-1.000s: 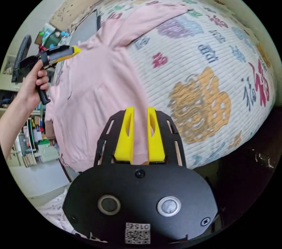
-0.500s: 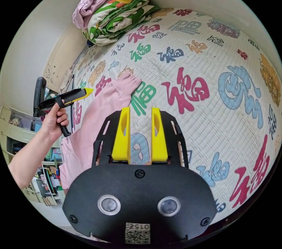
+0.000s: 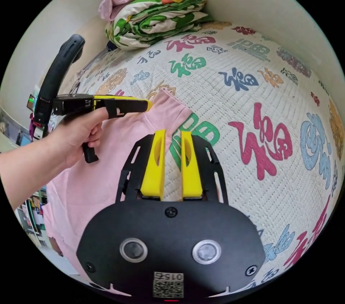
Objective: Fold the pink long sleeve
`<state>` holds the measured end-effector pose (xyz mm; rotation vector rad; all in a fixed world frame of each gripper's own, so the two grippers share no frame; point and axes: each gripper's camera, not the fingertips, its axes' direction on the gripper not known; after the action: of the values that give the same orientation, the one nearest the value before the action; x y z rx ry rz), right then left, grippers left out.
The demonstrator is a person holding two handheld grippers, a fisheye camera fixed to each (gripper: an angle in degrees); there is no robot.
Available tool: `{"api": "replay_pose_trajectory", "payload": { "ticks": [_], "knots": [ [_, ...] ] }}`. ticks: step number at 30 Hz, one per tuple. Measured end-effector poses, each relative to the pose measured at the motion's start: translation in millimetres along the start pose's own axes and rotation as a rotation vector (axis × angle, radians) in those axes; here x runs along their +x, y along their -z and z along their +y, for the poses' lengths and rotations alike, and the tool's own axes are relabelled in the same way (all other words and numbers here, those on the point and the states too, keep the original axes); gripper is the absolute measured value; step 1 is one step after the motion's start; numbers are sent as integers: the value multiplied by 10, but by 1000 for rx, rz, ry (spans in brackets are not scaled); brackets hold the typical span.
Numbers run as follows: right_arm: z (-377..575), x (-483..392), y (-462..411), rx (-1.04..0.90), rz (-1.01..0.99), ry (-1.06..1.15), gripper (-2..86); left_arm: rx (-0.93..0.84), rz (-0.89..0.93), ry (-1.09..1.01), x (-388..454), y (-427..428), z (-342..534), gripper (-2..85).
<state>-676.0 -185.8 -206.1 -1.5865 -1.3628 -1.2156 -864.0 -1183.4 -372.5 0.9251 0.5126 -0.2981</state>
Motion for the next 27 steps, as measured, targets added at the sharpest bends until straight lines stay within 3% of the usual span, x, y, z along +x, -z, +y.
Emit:
{"api": "replay_pose_trajectory", "payload": {
  "ticks": [4, 8, 16, 21, 27],
  "knots": [
    [231, -212, -141, 2, 34, 88, 33, -37, 59, 17, 1, -58, -2, 68],
    [534, -243, -297, 17, 76, 111, 19, -69, 36, -52, 175, -54, 0, 67],
    [1049, 69, -541, 22, 35, 97, 11, -33, -19, 1, 504, 139, 143, 44],
    [1432, 477, -234, 87, -58, 104, 9, 213, 155, 173, 520, 904, 571, 26],
    [2190, 434, 653, 246, -230, 209, 7, 509, 190, 247, 593, 2197, 1581, 21]
  ]
}}
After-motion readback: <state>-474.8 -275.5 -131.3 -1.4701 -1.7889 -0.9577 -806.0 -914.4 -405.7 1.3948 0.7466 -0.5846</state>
